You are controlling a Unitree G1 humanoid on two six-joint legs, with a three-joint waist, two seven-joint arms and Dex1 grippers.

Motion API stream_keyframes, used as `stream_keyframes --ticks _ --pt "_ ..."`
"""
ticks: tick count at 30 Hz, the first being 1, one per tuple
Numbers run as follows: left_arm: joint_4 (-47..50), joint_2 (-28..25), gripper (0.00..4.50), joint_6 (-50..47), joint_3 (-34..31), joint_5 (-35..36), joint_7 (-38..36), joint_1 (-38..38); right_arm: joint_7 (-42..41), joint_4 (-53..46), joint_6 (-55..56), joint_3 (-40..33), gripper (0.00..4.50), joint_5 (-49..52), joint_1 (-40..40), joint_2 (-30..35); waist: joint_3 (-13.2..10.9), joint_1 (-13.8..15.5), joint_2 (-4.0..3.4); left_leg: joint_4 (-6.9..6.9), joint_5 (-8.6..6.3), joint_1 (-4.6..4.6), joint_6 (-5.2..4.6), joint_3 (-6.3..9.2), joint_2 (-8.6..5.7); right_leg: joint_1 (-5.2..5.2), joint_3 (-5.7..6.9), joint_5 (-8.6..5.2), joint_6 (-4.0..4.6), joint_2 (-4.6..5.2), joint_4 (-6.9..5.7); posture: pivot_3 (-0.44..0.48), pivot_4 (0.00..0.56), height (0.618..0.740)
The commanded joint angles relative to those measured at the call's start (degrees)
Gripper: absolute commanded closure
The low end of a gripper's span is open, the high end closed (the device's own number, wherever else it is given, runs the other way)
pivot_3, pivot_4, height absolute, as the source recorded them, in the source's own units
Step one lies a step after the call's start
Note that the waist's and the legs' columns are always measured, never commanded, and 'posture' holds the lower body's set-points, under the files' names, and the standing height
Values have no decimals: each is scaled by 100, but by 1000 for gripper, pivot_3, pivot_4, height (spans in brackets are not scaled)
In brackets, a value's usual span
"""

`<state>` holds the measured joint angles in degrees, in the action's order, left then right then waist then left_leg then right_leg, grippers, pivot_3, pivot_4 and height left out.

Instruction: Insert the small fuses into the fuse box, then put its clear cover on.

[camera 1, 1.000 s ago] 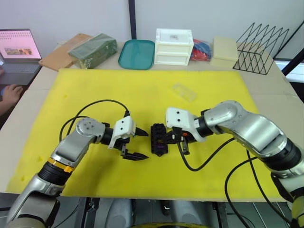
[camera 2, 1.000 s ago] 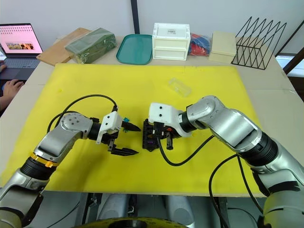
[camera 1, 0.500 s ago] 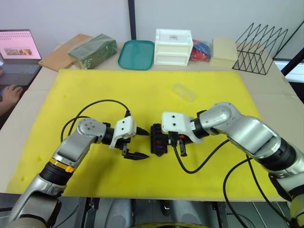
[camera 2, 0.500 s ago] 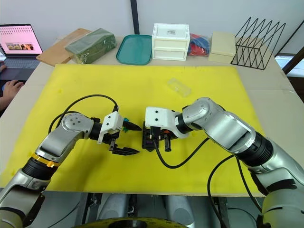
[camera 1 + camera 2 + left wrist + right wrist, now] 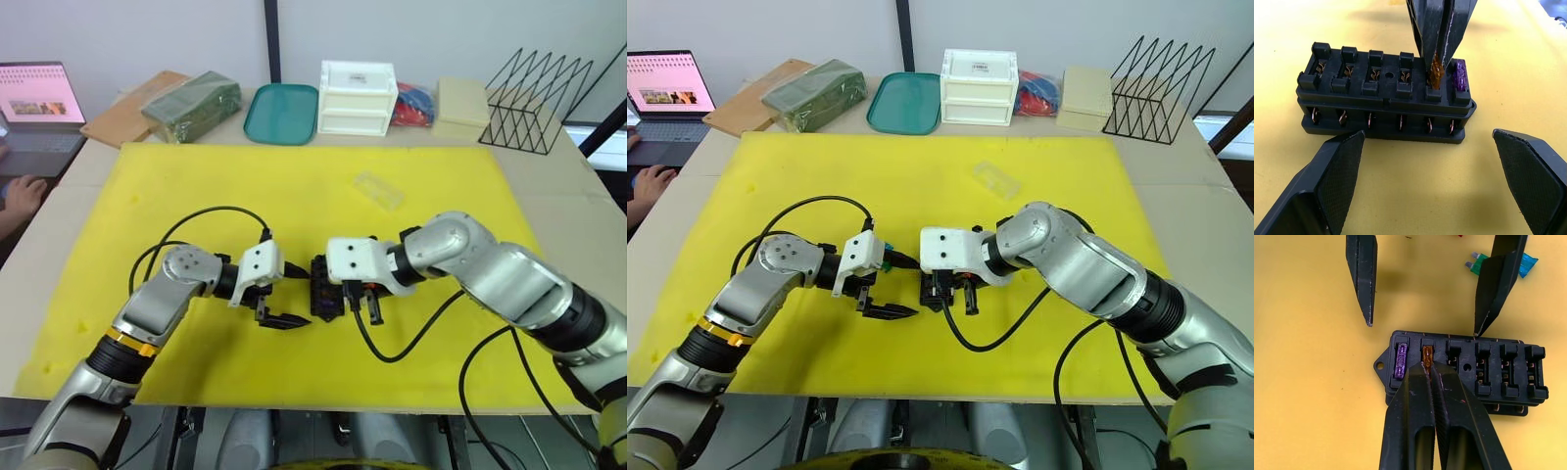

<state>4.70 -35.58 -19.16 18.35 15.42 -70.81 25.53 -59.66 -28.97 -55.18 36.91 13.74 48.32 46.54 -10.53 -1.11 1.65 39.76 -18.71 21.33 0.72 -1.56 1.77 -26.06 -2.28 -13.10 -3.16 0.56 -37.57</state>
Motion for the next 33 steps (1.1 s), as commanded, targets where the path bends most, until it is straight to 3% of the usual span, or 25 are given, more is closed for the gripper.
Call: stream_keyframes --ticks 1,6,11,24,29,33 --pt "160 43 22 41 -53 13 9 82 -8 137 36 144 4500 -267 -1 35 0 0 0 0 0 0 0 0 0 1 0 0 0 0 0 0 150 740" --pt "197 28 22 8 -71 16 28 84 -113 173 61 100 4500 -328 16 14 0 2 0 1 0 0 0 1 0 1 1 0 0 0 0 0 150 740" --pt "254 8 0 -45 -89 34 37 77 -239 156 -125 -265 3275 -44 89 -95 0 13 0 2 0 3 0 1 0 -1 1 0 0 1 0 0 150 740" --pt "205 -11 0 -45 -142 42 35 118 -432 83 -340 -1301 3275 745 43 -132 -1 17 -1 2 0 10 0 2 0 -8 2 0 0 2 0 0 150 740" --pt "196 -4 0 -45 -131 49 20 133 -405 275 251 -1517 4470 898 -590 -352 -1 26 0 2 0 11 0 3 -1 -5 4 0 -1 2 2 0 150 740" --pt "193 -9 0 -61 -125 49 15 145 -393 429 571 -1594 4470 888 -881 -405 -1 15 0 2 0 12 0 1 -1 -7 2 1 -1 2 2 0 150 740"
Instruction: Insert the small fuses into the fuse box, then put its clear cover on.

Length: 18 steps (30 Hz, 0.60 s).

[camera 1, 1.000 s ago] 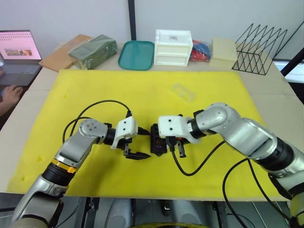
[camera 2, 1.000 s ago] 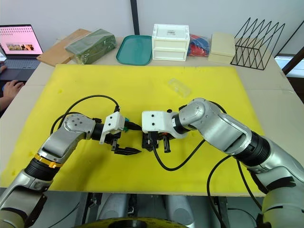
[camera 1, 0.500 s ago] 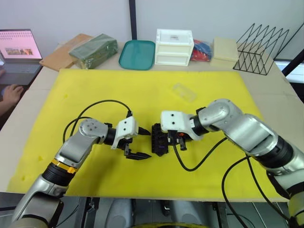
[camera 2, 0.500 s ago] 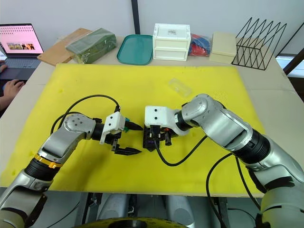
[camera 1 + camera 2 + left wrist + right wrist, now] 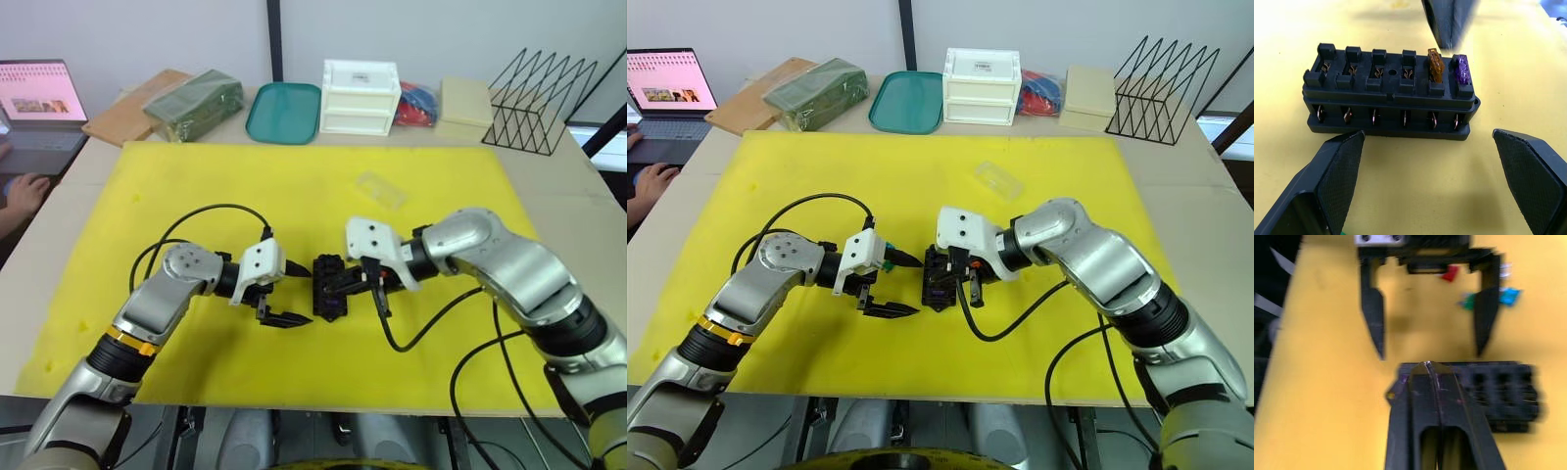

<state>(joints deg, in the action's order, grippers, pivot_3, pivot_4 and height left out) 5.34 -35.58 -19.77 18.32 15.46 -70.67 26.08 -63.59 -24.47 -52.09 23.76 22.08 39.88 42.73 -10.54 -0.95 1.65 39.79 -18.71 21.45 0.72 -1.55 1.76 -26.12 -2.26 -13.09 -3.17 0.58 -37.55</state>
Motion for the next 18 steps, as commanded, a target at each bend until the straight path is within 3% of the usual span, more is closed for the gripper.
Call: stream_keyframes --ticks 1,18 --pt "132 -16 0 -2 -123 45 -1 89 -5 -16 304 -295 4470 75 -73 -27 0 -4 0 0 0 -1 0 1 0 1 0 0 0 -1 0 0 150 740" --pt "178 -3 0 -95 -124 54 14 106 -48 293 877 30 4470 -309 -482 66 0 0 0 0 0 -4 0 2 0 3 1 0 0 -2 0 0 150 740"
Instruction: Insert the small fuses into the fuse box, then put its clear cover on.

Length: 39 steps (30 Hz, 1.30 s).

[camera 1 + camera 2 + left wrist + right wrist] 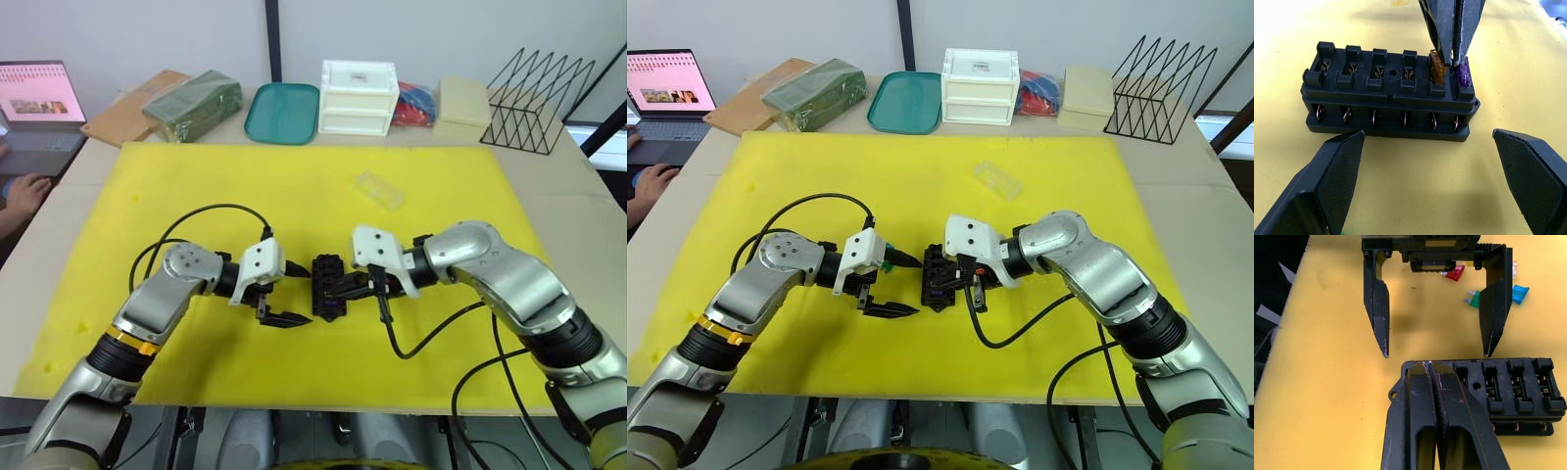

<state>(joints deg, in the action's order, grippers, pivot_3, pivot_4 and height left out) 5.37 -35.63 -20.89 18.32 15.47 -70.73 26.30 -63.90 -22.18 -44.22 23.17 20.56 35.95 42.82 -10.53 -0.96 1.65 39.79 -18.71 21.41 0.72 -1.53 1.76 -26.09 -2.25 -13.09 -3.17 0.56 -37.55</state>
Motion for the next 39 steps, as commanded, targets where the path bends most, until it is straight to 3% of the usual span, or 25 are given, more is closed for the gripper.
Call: stream_keyframes --ticks 1,17,25,31,39 --pt "176 6 0 14 -125 55 25 80 -18 93 140 158 4470 -237 -117 81 0 2 0 0 0 0 0 0 0 1 0 0 0 0 0 0 150 740" --pt "174 144 0 -48 -81 52 152 103 -12 515 340 812 4470 -1037 -140 166 6 12 0 0 0 -29 0 9 0 43 9 -1 0 1 12 0 150 740" --pt "169 177 0 -36 -60 32 192 83 -105 698 322 950 4470 -1248 -120 299 20 14 0 -9 -6 -107 -10 12 1 129 21 -8 10 3 43 0 150 740" --pt "156 142 0 -7 -68 35 178 65 -248 613 187 604 4470 -887 -67 192 30 22 2 -9 -6 -106 -10 14 0 130 21 -5 4 6 45 0 150 740" --pt "332 -28 0 -184 -297 288 67 65 -310 370 -367 -395 4470 121 227 -68 26 16 2 -10 -6 -98 -10 16 2 122 21 -4 3 6 44 0 150 740"
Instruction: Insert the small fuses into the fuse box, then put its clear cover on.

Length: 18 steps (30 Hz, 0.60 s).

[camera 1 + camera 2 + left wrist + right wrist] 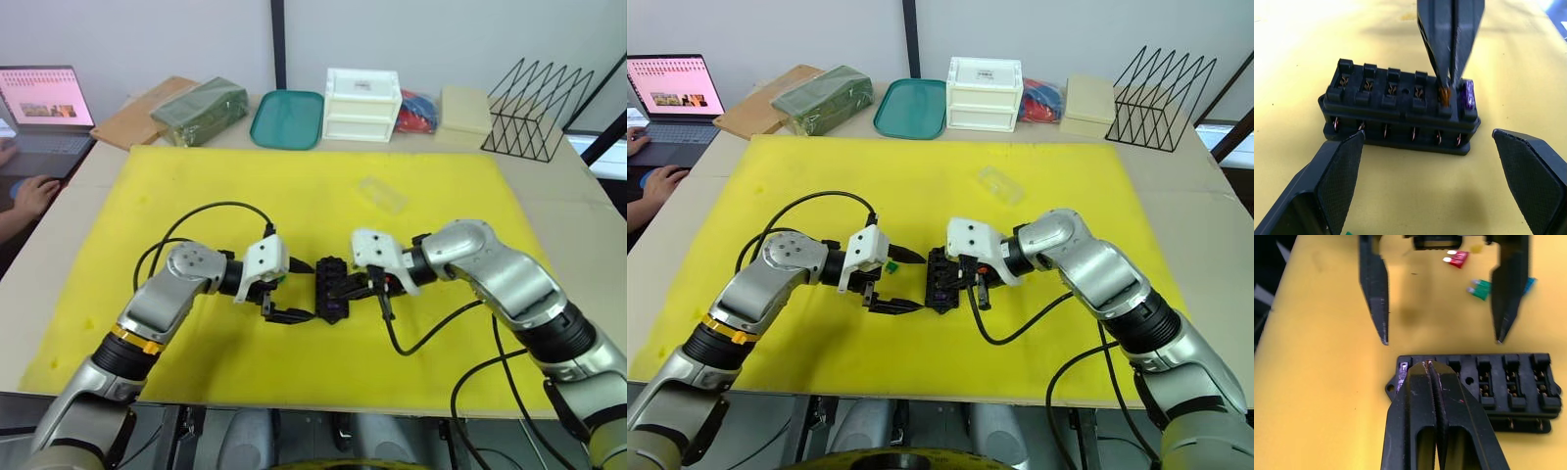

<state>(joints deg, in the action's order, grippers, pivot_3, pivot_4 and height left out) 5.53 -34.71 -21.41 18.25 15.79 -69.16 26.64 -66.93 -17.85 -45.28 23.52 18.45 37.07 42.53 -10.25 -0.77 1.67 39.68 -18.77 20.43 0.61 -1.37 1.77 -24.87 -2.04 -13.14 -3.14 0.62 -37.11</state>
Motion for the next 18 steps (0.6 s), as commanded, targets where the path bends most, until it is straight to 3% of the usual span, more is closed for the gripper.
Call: stream_keyframes --ticks 1,11,15,18 --pt "360 -156 0 -173 -324 301 -111 31 -5 -108 -300 -570 4470 461 140 -53 -5 -9 -1 0 0 4 0 0 0 -4 0 1 -1 0 -1 0 150 740" --pt "1157 -1005 0 -1537 -1463 1608 -248 -27 -143 -604 -434 -1520 4470 1209 121 488 -9 -19 -3 -21 0 24 0 -2 3 -40 -1 2 -3 -2 -4 0 150 740" --pt "903 -2085 0 -1815 -2430 1877 -671 -557 -357 -685 -131 -1946 4470 1135 -302 1239 -13 -30 2 -41 0 22 0 -7 3 -49 -5 1 -3 -2 0 0 150 740" --pt "563 -2694 0 -1827 -2845 1830 -886 -991 -524 -599 166 -2234 3817 1056 -675 1730 -25 -22 -4 -51 0 26 0 -10 3 -58 -5 -1 0 -2 1 0 150 740"
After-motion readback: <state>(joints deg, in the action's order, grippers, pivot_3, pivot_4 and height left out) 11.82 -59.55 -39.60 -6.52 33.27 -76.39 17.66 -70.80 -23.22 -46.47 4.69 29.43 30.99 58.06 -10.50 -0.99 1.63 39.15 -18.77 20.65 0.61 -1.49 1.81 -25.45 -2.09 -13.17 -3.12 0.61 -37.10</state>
